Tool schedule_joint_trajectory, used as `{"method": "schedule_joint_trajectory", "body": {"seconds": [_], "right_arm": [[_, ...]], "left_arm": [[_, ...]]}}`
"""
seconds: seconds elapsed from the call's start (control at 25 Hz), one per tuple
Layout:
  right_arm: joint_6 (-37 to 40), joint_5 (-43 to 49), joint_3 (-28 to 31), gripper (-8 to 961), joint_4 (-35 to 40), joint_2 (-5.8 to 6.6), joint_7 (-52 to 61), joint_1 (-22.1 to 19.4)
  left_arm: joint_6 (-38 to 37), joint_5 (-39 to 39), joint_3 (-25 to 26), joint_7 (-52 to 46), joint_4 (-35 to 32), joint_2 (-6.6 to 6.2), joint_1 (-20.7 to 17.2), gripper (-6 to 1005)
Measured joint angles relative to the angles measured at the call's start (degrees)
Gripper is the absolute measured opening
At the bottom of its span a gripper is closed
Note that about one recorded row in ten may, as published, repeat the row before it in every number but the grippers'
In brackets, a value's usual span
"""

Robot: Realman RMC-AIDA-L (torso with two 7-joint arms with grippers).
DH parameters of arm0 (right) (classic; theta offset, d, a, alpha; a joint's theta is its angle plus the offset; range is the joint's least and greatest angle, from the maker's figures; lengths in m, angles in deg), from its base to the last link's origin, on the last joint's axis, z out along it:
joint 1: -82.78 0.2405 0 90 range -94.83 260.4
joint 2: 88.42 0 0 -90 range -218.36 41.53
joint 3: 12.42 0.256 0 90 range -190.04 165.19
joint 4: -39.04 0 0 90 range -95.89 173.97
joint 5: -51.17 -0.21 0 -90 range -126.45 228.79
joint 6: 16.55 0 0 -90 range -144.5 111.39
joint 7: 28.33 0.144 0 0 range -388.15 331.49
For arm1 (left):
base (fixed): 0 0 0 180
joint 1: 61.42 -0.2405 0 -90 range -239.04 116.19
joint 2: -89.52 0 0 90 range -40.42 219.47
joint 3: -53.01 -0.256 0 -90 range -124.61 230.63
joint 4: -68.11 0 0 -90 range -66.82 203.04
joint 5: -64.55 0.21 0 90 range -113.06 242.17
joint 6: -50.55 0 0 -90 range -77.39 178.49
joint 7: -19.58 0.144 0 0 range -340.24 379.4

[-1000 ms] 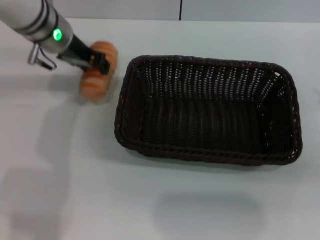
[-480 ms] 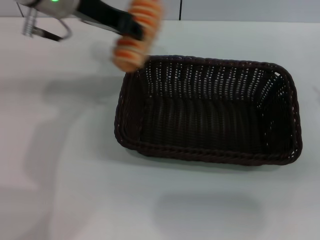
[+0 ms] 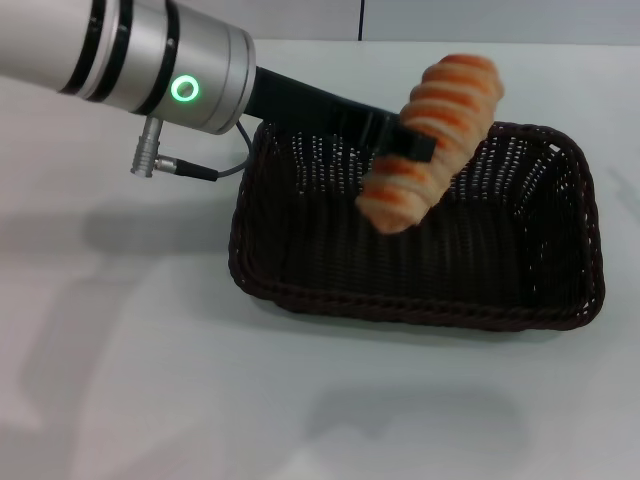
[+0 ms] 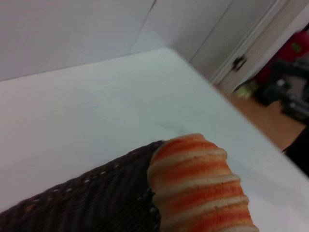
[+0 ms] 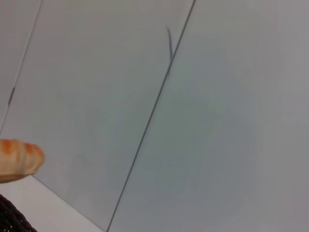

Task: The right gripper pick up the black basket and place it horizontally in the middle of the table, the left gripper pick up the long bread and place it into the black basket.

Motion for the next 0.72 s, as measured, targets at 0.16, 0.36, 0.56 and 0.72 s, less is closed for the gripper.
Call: {"method": "schedule_joint_trajectory", "body": {"seconds": [0.16,0.36,0.56,0.72], "right_arm": [[-0.04,0.00,-1.19,519,-1.01,0.00,0.00,-0.40],[-0.34,0.01,-1.43,519,-2.19,-0.06,1.05,-1.35],[-0.45,0.03,-1.45,520,-2.95,-0.11,1.45,-1.95],[-0.25,0.08,-1.69,520,-3.50,-0.18,1.61,-2.13]], "left_arm": [[3.86,-2.34,-0.14,3.30,0.31,-0.05,-1.89,326],[5.46,-1.17,-1.27,6.45,1.65,-0.15,-1.30,507],[5.51,-1.02,-1.18,7.40,1.92,-0.23,-1.61,622],[5.61,1.01,0.29,7.61,-0.93,-0.30,-2.63,714]]}}
